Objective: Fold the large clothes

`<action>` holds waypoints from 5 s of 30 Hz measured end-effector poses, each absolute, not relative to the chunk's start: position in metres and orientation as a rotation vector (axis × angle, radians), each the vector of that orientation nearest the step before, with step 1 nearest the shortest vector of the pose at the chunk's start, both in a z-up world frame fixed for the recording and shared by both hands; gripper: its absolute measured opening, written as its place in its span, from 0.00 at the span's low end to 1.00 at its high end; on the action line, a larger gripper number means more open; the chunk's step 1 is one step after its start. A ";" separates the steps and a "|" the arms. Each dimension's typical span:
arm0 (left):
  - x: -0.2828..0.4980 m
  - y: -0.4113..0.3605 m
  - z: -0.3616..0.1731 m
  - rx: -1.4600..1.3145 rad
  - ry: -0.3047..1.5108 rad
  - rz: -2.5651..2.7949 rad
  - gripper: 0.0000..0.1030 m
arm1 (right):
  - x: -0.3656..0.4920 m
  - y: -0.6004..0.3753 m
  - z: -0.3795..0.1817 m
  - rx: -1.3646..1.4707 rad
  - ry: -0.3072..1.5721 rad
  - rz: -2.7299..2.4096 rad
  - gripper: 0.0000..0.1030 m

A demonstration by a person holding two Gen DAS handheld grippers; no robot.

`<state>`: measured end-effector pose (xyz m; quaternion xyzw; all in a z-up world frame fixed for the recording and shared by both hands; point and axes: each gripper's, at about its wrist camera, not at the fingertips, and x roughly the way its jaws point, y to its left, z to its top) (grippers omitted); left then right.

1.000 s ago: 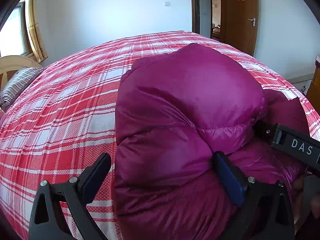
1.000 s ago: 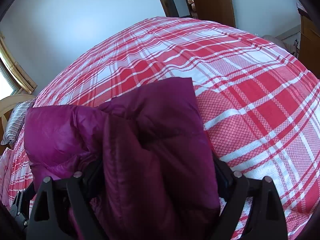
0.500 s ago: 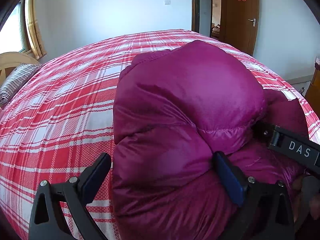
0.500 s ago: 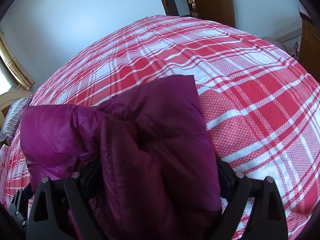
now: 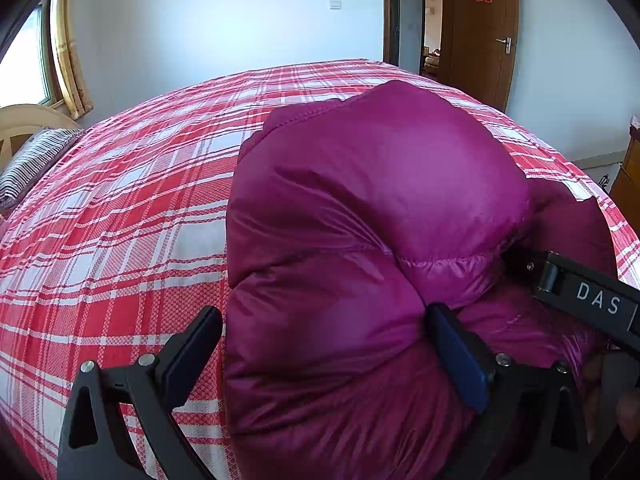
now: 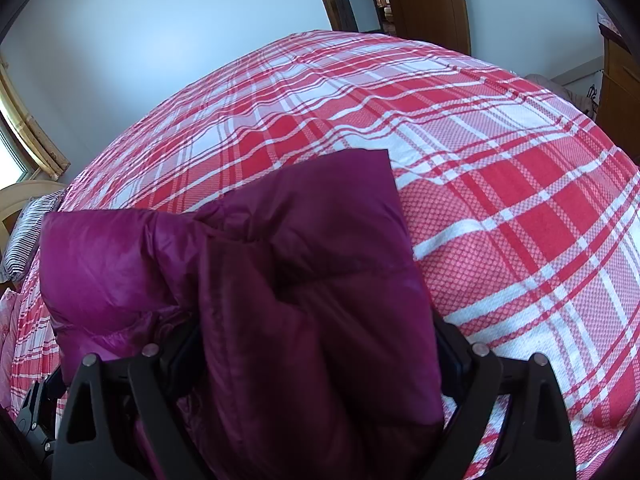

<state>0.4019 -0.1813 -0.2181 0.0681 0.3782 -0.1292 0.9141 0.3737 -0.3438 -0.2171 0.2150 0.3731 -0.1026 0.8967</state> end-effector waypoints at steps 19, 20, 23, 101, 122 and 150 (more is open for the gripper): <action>0.401 -0.184 -0.218 0.143 0.778 -0.265 0.99 | 0.375 -0.344 -0.219 0.449 0.772 -0.207 0.93; 0.401 -0.183 -0.218 0.139 0.780 -0.268 0.99 | 0.376 -0.344 -0.219 0.450 0.772 -0.203 0.94; 0.404 -0.181 -0.219 0.123 0.794 -0.282 0.99 | 0.376 -0.346 -0.220 0.465 0.774 -0.189 0.96; 0.239 0.150 -0.139 -0.259 0.624 -0.275 0.34 | 0.367 -0.061 -0.157 0.385 0.747 0.691 0.20; 0.246 0.191 -0.196 -0.350 0.741 -0.168 0.59 | 0.388 -0.007 -0.190 0.288 0.842 0.671 0.20; 0.234 0.195 -0.208 -0.364 0.731 -0.097 0.87 | 0.401 -0.001 -0.217 0.253 0.920 0.611 0.45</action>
